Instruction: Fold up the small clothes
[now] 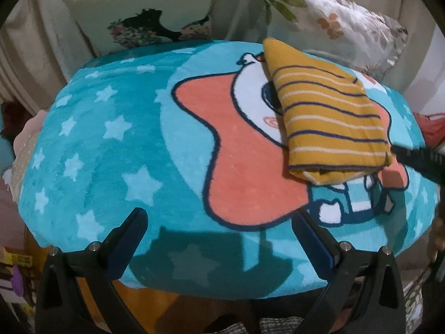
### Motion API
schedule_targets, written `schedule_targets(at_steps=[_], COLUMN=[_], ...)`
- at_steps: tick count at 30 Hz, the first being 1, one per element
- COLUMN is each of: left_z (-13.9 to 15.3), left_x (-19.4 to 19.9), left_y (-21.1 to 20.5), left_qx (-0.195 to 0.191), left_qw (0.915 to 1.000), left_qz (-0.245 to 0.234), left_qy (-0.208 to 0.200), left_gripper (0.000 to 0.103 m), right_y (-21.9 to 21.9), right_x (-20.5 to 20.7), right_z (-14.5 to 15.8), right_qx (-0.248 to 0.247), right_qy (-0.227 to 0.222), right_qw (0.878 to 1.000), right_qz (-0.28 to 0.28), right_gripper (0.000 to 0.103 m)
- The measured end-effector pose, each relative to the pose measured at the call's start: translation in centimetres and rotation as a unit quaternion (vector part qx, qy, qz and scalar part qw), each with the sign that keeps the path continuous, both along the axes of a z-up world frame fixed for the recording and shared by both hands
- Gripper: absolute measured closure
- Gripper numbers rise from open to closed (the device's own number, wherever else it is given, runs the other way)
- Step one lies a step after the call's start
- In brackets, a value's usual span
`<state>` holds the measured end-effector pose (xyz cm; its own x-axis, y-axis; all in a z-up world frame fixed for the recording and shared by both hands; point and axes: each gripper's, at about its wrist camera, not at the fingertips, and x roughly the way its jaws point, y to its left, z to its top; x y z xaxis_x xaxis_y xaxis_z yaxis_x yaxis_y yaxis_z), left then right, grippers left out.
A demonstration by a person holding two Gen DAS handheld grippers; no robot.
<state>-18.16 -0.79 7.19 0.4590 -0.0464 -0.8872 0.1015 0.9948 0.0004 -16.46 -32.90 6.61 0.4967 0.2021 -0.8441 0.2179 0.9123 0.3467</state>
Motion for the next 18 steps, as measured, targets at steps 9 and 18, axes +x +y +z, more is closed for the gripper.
schedule_targets(at_steps=[9,18], left_z=[-0.7,-0.2], left_x=[-2.6,-5.8], left_y=[-1.6,-0.8], left_qx=[0.011,0.010], left_qw=[0.9988,0.9980], left_qz=[-0.049,-0.062], left_qy=[-0.003,-0.009], left_gripper=[0.000,0.000], right_y=[3.9,6.0], right_x=[-6.8,-10.6], right_z=[-2.6,-2.5], right_qx=[-0.069,-0.076], right_qy=[0.043,0.047], right_qw=[0.997,0.996], right_qz=[0.014,0.006], right_gripper=[0.052,0.049])
